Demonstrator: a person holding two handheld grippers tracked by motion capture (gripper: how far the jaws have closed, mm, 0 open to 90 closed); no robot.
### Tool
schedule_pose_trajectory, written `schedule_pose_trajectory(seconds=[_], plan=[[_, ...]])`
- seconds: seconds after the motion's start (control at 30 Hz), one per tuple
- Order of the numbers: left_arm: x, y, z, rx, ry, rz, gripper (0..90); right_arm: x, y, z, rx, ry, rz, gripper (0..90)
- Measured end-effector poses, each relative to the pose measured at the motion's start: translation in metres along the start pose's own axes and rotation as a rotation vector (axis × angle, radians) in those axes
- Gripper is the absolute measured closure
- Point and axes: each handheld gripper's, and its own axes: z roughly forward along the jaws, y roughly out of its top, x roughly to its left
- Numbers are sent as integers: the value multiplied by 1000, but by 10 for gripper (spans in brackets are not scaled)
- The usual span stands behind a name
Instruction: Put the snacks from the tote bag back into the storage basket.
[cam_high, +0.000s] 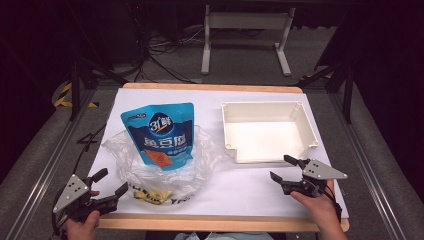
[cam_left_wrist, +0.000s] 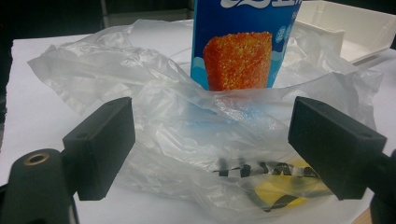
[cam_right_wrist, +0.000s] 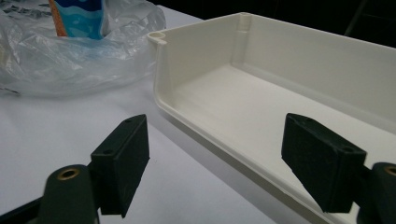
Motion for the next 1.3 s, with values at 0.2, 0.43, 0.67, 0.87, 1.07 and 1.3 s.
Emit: schedule_pose_trajectory(seconds=[0.2, 0.43, 0.67, 0.87, 1.07, 1.3], plan=[[-1, 0, 0, -9, 1, 0, 155, 0, 6, -3, -8, 5, 14, 215], [0, 0, 1, -6, 8, -3, 155, 0, 14, -5, -16, 9, 26, 204], [0, -1, 1, -4, 10, -4, 155, -1, 28, -8, -10, 26, 30, 200], [-1, -1, 2, -1, 13, -2, 155, -3, 36, -10, -26, 25, 27, 198], [-1, -1, 1, -2, 14, -4, 155, -1, 48, -10, -32, 42, 14, 164], [-1, -1, 2, 0, 16, -4, 155, 3, 59, -3, 25, 73, 2, 90]])
